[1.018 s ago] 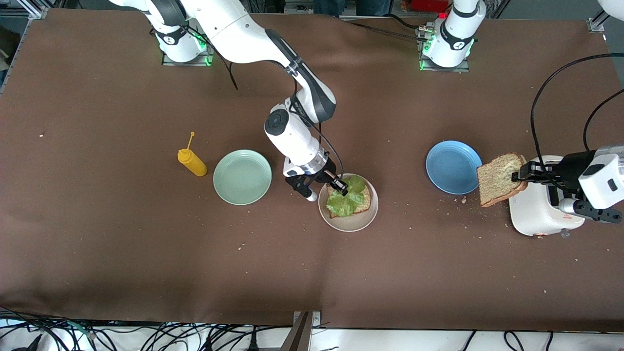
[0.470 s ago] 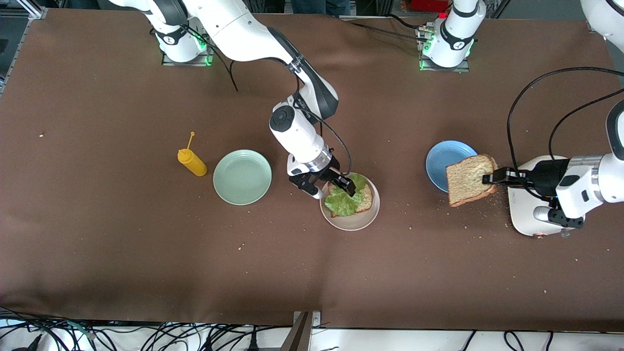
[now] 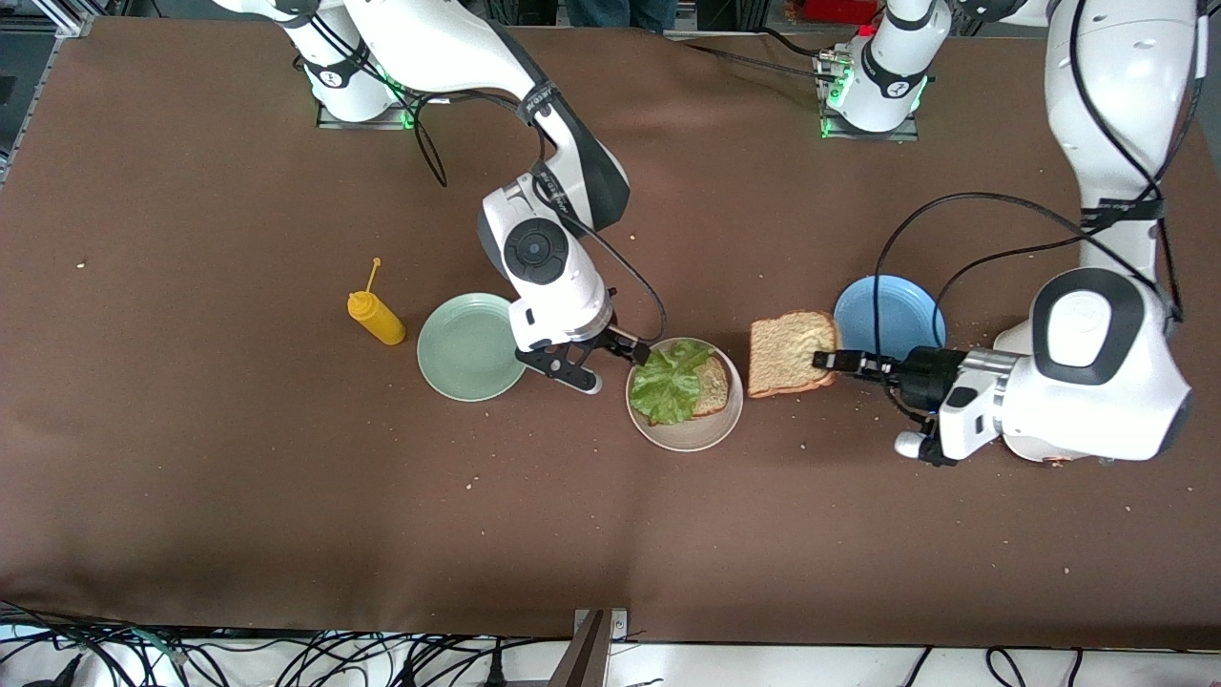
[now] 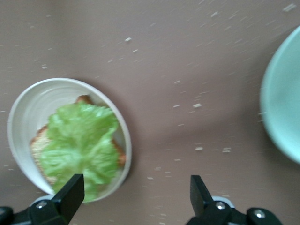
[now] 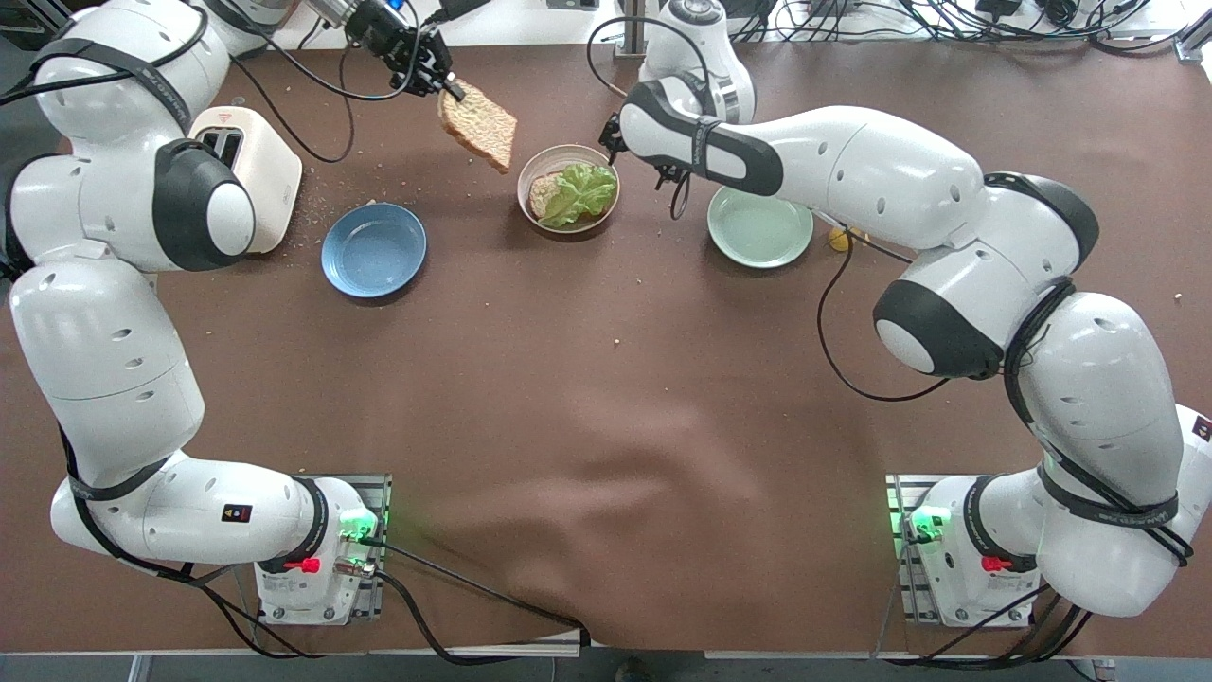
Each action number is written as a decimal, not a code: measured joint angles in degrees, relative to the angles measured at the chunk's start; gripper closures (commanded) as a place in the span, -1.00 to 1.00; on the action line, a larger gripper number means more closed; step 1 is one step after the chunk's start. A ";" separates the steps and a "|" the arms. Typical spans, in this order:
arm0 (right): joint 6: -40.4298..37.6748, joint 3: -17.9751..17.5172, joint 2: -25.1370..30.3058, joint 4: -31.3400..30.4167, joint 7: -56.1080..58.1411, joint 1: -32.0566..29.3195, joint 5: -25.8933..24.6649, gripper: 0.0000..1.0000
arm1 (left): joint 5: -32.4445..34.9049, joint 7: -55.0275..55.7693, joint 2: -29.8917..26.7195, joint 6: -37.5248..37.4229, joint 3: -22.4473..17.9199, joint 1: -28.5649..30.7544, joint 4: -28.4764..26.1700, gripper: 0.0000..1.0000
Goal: Make sandwich in beige plate with both arms
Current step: 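Place the bread on the lettuce with the left gripper while the right gripper withdraws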
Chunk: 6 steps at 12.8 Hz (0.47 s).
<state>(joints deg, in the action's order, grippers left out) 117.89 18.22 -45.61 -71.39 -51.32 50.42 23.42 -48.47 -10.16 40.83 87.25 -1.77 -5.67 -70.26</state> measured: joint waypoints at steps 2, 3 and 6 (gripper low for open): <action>-9.32 5.83 2.24 0.04 9.10 -0.11 -0.17 -1.00 | -4.89 0.00 2.58 3.88 0.16 -3.37 -0.04 1.00; -12.49 8.78 3.06 0.03 14.03 -0.25 -0.18 -1.00 | -6.18 0.06 3.59 6.37 0.20 -5.26 -0.05 1.00; -20.96 15.98 5.17 0.08 27.76 -0.49 -0.88 -1.00 | -6.94 0.71 6.09 13.07 0.23 -9.28 -0.21 1.00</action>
<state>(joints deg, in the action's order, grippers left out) 96.93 34.20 -40.44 -71.31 -23.56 49.93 22.54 -55.41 -9.46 46.92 100.31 -1.54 -14.95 -70.46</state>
